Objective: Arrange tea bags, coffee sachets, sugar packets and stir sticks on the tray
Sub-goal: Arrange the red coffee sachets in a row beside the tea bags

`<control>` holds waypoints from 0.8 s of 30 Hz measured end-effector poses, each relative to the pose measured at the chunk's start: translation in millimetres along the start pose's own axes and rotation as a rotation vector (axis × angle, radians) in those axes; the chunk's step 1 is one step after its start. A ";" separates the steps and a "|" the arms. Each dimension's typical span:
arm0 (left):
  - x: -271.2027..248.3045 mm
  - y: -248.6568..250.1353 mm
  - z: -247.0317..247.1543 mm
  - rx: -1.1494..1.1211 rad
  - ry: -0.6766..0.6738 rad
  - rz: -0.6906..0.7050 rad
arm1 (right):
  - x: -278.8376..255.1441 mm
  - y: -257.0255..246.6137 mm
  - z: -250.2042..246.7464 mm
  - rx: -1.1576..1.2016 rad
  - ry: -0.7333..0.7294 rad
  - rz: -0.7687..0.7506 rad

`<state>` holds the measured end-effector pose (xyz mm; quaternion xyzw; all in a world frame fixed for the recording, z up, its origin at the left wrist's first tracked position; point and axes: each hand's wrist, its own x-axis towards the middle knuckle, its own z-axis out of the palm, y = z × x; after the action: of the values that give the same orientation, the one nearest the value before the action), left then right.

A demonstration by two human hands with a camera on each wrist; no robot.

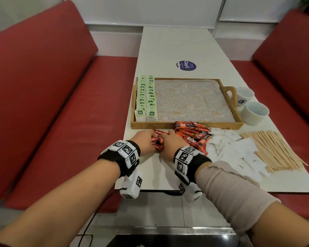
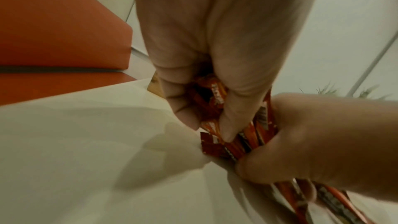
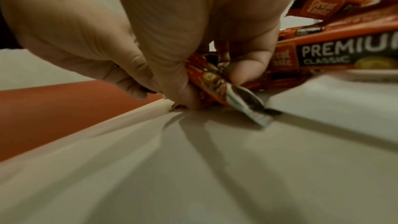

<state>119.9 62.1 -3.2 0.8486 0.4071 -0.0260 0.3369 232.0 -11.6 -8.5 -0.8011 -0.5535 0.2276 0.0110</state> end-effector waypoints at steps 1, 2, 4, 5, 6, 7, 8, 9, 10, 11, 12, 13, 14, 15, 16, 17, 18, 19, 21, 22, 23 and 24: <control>-0.1 -1.5 -2.2 -0.048 0.022 0.007 | 0.2 -0.1 -1.9 0.024 -0.008 0.028; -0.2 -2.2 -4.4 -0.091 0.048 0.019 | 0.2 -0.2 -3.1 0.058 0.000 0.052; -0.2 -2.7 -7.5 -0.174 0.101 0.047 | -0.4 -0.1 -4.4 0.126 0.038 0.094; 0.0 -3.0 -8.8 -0.220 0.122 0.059 | -0.9 -0.2 -5.5 0.152 0.057 0.094; 0.3 -3.1 -10.0 -0.272 0.139 0.068 | -1.2 -0.1 -6.0 0.174 0.077 0.074; 1.2 -4.6 -10.7 -0.333 0.156 0.076 | -1.5 -0.4 -7.3 0.181 0.086 0.044; 1.7 -5.8 -11.6 -0.396 0.177 0.080 | -2.1 -0.7 -9.2 0.190 0.097 0.014; 2.8 -7.5 -12.1 -0.462 0.203 0.084 | -1.8 -0.7 -10.5 0.220 0.111 0.008; 4.1 -9.2 -12.2 -0.535 0.227 0.088 | -1.0 -0.7 -11.7 0.279 0.119 0.019; 5.2 -10.5 -12.0 -0.608 0.246 0.094 | -0.5 -0.9 -12.3 0.350 0.118 0.037; 6.0 -10.7 -11.5 -0.668 0.259 0.097 | 0.9 -1.3 -12.0 0.403 0.121 0.042; 6.3 -9.9 -11.2 -0.710 0.267 0.101 | 2.4 -1.6 -11.0 0.430 0.126 0.045; 6.2 -8.5 -11.2 -0.741 0.271 0.108 | 3.1 -1.5 -10.8 0.446 0.129 0.045; 7.1 -7.5 -10.9 -0.766 0.274 0.115 | 4.5 -1.1 -10.4 0.455 0.138 0.050; 7.3 -5.6 -11.3 -0.789 0.275 0.123 | 4.9 -0.4 -10.6 0.461 0.160 0.051; 8.0 -4.8 -11.8 -0.809 0.276 0.126 | 4.5 -0.4 -11.8 0.473 0.188 0.050; 8.5 -3.5 -12.6 -0.829 0.279 0.132 | 4.7 0.3 -12.9 0.493 0.213 0.048; 9.5 -2.7 -13.5 -0.852 0.283 0.134 | 5.1 0.7 -13.5 0.513 0.233 0.048; 10.8 -0.7 -15.4 -0.916 0.278 0.117 | 4.0 -0.9 -16.3 0.554 0.260 0.051; 11.0 0.0 -15.6 -0.941 0.270 0.097 | 4.0 -1.9 -17.3 0.577 0.280 0.060; 11.1 0.5 -15.0 -0.955 0.251 0.071 | 3.2 -2.8 -18.6 0.607 0.306 0.066; 11.1 1.1 -13.7 -0.961 0.224 0.049 | 3.4 -3.4 -19.9 0.636 0.326 0.071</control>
<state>125.0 77.2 4.5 0.6039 0.3867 0.2639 0.6450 237.5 -2.6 9.1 -0.8021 -0.4178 0.2578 0.3401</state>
